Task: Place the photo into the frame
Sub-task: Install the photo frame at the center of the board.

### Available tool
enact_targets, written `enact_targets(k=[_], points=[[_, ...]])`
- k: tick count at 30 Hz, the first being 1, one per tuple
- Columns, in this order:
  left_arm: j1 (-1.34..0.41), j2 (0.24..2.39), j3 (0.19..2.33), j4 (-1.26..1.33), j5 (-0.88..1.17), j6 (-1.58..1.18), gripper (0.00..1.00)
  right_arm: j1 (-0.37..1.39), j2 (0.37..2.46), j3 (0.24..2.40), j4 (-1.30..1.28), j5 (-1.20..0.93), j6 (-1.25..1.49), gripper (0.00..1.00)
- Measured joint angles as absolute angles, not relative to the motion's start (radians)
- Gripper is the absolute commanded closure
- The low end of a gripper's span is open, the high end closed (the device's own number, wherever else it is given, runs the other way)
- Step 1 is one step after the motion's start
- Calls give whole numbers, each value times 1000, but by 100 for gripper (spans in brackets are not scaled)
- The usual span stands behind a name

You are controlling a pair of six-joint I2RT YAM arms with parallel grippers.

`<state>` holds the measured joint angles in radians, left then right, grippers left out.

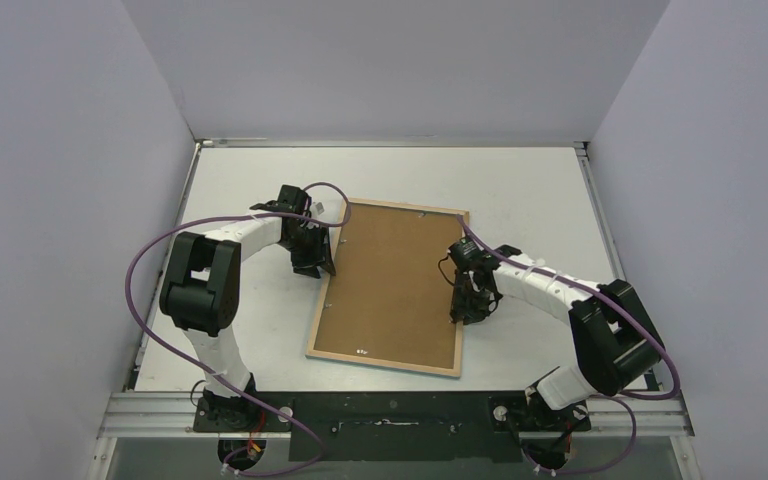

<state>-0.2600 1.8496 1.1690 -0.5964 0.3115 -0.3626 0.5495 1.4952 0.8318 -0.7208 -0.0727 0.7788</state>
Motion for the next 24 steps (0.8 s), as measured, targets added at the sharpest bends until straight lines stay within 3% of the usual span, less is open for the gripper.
enact_targets(k=[5, 16, 24], points=[[-260, 1850, 1169, -597, 311, -363, 58, 548, 1495, 836, -738, -76, 791, 77], [-260, 1850, 1169, -598, 311, -363, 58, 530, 1431, 835, -735, -86, 810, 61], [-260, 1850, 1169, -599, 311, -363, 58, 516, 1440, 836, -712, -84, 817, 60]])
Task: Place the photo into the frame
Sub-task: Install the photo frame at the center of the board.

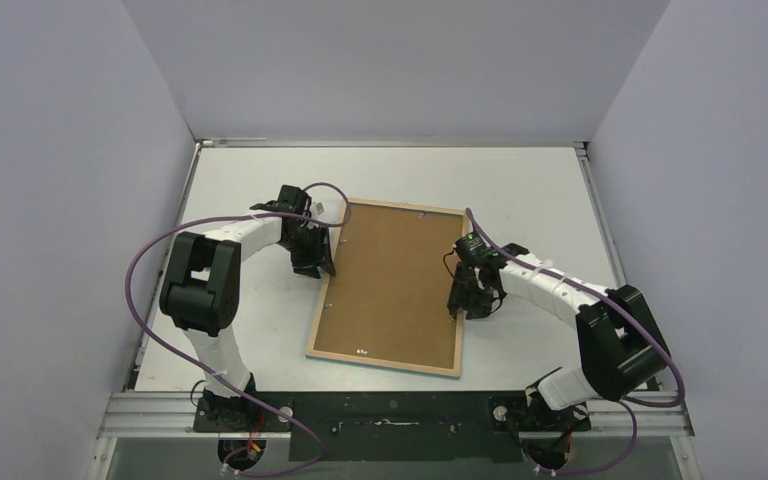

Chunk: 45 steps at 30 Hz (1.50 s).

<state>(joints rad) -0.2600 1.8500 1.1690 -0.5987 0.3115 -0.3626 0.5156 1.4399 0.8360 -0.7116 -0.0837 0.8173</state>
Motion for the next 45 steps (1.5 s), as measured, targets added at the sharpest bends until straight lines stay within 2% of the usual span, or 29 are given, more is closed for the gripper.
enact_targets(k=[6, 12, 17, 22, 25, 30, 33, 36, 39, 42, 45], points=[[-260, 1850, 1169, -599, 313, -363, 58, 517, 1509, 837, -691, -76, 820, 62], [-260, 1850, 1169, -599, 314, -363, 58, 524, 1519, 846, -689, -73, 813, 79], [-260, 1850, 1169, -599, 315, -363, 58, 516, 1498, 825, -675, -80, 789, 83], [-261, 1851, 1169, -599, 316, -363, 58, 496, 1472, 796, -642, -111, 771, 82], [-261, 1851, 1169, -599, 318, -363, 58, 490, 1469, 795, -641, -121, 763, 76], [-260, 1850, 1188, -607, 319, -364, 53, 490, 1460, 850, -693, -97, 749, 52], [-255, 1827, 1203, -616, 313, -367, 43, 490, 1429, 956, -710, -68, 729, 46], [-245, 1777, 1209, -629, 298, -371, 38, 494, 1400, 1031, -678, -85, 696, 47], [-237, 1703, 1209, -661, 260, -370, 37, 535, 1419, 1063, -617, -146, 659, 53], [-236, 1632, 1201, -687, 231, -370, 37, 632, 1503, 1084, -569, -213, 612, 62], [-236, 1557, 1150, -706, 220, -378, 39, 720, 1607, 1105, -529, -279, 568, 63]])
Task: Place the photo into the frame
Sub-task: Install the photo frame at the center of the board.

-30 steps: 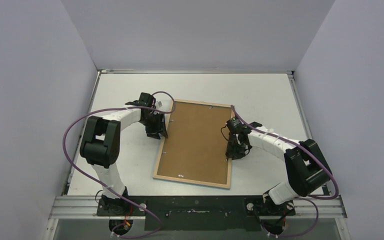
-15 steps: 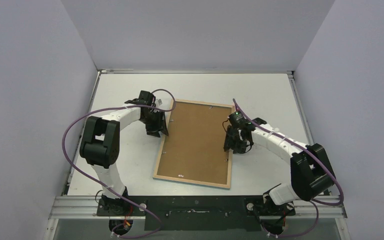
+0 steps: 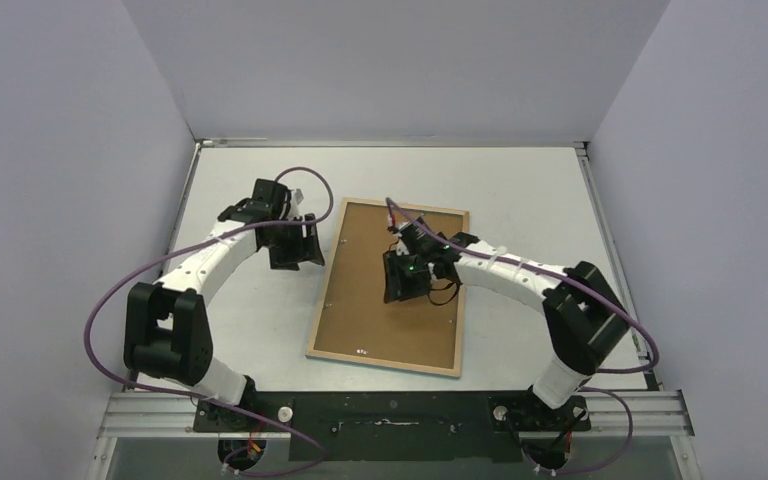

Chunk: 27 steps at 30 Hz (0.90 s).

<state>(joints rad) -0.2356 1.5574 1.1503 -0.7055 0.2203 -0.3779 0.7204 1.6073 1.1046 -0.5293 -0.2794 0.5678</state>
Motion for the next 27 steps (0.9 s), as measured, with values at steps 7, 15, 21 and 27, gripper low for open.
enact_targets(k=[7, 15, 21, 27], points=[[-238, 1477, 919, -712, 265, -453, 44, 837, 1771, 1098, -362, -492, 533, 64], [-259, 1466, 808, -683, 327, -522, 50, 905, 1833, 1098, -327, -621, 501, 65], [-271, 1469, 767, -642, 348, -543, 56, 928, 1833, 1077, -323, -683, 478, 65], [-279, 1510, 765, -617, 349, -543, 60, 934, 1848, 1073, -312, -719, 475, 65]])
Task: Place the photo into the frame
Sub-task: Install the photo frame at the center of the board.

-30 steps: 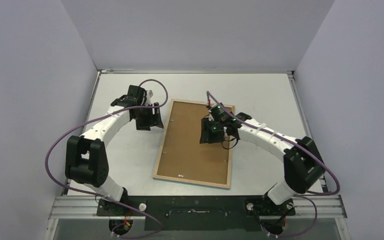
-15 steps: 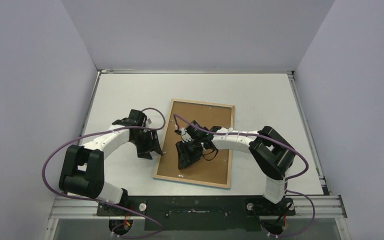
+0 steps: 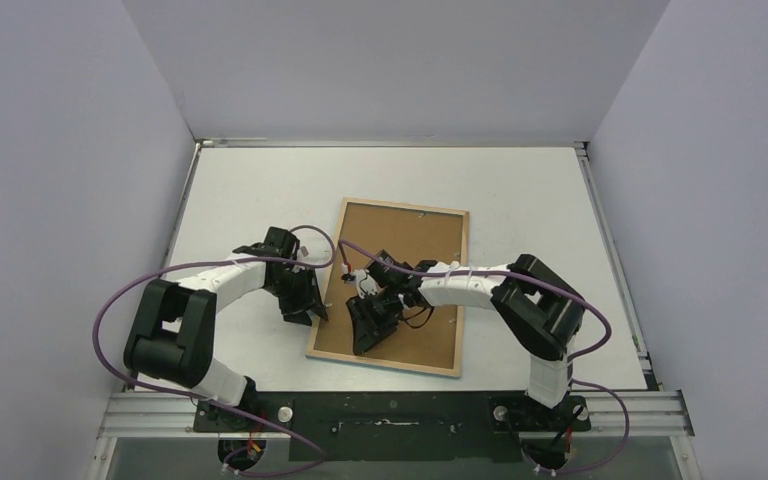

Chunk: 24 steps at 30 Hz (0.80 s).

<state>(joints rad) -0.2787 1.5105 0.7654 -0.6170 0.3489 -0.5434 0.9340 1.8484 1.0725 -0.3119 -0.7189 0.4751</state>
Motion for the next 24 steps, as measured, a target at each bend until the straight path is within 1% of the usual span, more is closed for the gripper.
enact_targets(k=[12, 24], points=[[-282, 1529, 766, -616, 349, -543, 62, 938, 1882, 1072, -255, -790, 481, 65], [-282, 1546, 780, -624, 349, -540, 63, 937, 1896, 1076, -258, -839, 431, 65]])
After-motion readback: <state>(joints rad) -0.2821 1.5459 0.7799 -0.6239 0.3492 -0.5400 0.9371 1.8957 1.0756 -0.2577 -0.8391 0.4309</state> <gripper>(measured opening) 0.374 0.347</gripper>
